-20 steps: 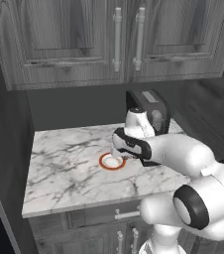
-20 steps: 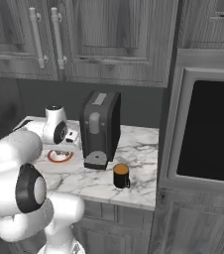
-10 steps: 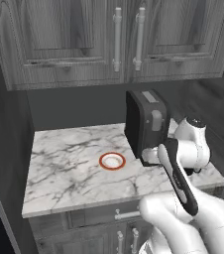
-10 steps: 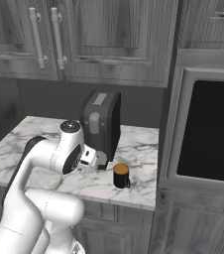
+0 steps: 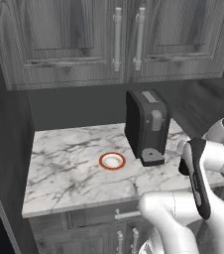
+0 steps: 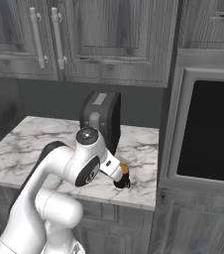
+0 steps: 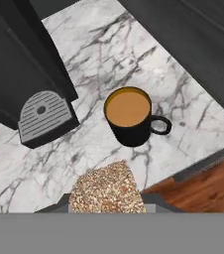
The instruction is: Take a sugar cube from the saucer and place it inside the coffee. Then, grab milk from the fridge and place it next to the coffee on the counter to sweeten the coffee.
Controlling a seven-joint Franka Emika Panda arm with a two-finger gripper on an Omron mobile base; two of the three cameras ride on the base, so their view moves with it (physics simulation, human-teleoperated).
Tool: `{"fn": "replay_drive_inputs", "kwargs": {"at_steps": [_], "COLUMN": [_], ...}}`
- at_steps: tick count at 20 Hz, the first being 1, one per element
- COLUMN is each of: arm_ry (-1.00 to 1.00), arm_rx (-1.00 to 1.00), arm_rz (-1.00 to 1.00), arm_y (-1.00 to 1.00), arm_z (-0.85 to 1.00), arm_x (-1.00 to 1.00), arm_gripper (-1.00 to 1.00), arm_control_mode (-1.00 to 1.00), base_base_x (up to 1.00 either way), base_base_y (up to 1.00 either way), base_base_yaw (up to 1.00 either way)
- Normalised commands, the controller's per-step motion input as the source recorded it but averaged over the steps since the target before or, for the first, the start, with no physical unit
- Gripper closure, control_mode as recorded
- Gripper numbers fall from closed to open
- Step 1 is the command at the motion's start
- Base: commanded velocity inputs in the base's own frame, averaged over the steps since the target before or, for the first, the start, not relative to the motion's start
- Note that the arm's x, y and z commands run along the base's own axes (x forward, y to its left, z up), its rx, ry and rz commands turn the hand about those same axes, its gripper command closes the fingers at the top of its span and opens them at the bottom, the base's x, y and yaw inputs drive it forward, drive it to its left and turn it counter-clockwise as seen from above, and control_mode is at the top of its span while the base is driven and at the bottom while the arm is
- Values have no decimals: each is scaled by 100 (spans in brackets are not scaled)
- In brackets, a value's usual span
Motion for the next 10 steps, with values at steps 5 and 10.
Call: {"fn": "replay_drive_inputs", "kwargs": {"at_steps": [5,10], "arm_ry": [14,5], "arm_rx": [0,0], "arm_rz": [-29,0], "arm_y": [-66,-9], "arm_z": [9,-5], "arm_x": [55,4], "arm_gripper": [100,100], "arm_control_mode": [-100,-100], "base_base_x": [0,0], "base_base_y": [0,0], "base_base_yaw": [0,0]}}
